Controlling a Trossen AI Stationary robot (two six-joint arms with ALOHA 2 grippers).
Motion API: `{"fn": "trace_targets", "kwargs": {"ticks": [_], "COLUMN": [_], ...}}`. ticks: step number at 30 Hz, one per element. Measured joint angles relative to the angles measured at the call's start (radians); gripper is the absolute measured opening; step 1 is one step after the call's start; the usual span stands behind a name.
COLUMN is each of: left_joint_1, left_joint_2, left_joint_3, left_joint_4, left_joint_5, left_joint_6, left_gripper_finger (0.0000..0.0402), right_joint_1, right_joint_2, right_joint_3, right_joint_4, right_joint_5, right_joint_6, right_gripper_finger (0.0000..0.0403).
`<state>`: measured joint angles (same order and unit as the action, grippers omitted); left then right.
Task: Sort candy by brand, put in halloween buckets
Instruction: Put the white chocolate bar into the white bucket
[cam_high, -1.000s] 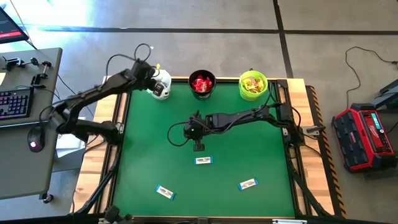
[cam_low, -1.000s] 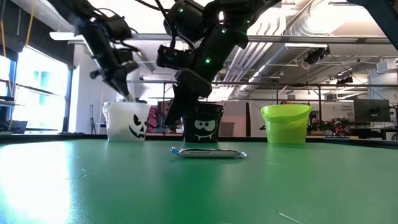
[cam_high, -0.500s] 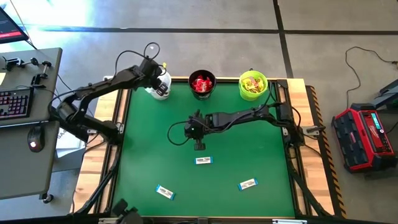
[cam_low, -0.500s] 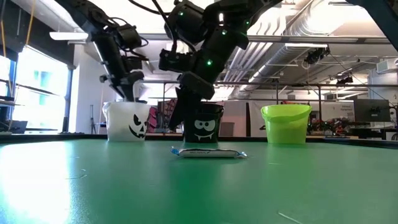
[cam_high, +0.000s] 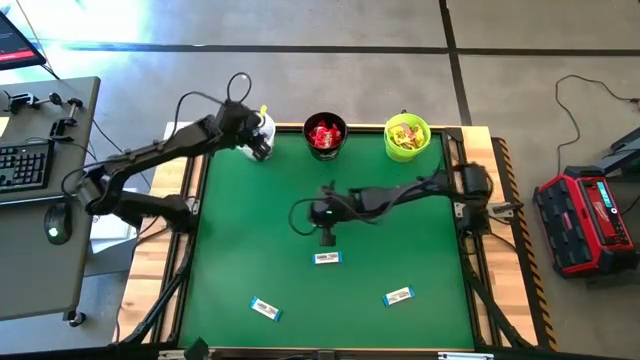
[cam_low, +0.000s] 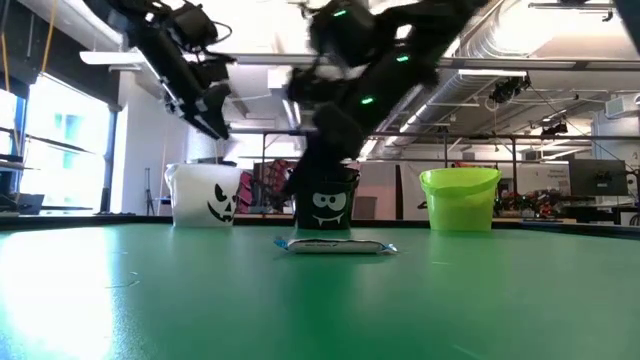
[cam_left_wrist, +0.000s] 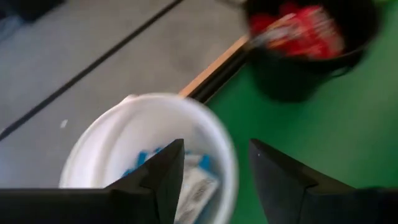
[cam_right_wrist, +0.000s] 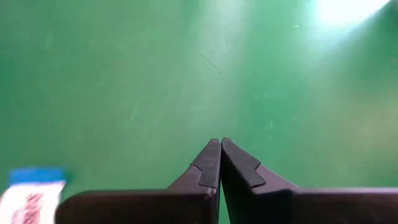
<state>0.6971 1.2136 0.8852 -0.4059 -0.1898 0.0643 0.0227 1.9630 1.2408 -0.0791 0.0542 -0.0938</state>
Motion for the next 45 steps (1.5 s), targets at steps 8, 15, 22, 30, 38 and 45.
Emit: {"fn": "trace_targets", "kwargs": {"ticks": [8, 15, 22, 30, 38, 45], "left_joint_1": [-0.197, -0.389, -0.668, -0.953, -1.056, -1.059], "left_joint_2": [-0.171, -0.220, -0.132, 0.113, 0.326, 0.465], "left_joint_3": [-0.129, -0.187, -0.271, -0.282, -0.244, -0.153], "left_joint_4": [0.176, 0.182, 0.289, 0.549, 0.688, 0.646], "left_joint_5": [0.004, 0.107, 0.267, 0.100, -0.175, -0.182], "left_joint_6": [-0.004, 0.038, 0.190, 0.368, 0.615, 0.805], "left_gripper_finger": [0.0169, 0.0168, 0.0168, 0.0168, 0.0168, 0.0167], "right_joint_1": [0.121, 0.237, 0.295, 0.333, 0.334, 0.334], "right_joint_2": [-0.245, -0.256, -0.263, -0.265, -0.265, -0.265], "right_joint_3": [-0.297, -0.353, -0.354, -0.354, -0.354, -0.354], "right_joint_4": [0.053, 0.027, -0.018, -0.056, -0.074, -0.098], "right_joint_5": [0.026, 0.001, 0.072, 0.146, 0.128, 0.124], "right_joint_6": [0.177, 0.310, 0.384, 0.430, 0.457, 0.463], "right_gripper_finger": [0.0000, 0.0032, 0.0104, 0.0075, 0.0067, 0.0067]}}
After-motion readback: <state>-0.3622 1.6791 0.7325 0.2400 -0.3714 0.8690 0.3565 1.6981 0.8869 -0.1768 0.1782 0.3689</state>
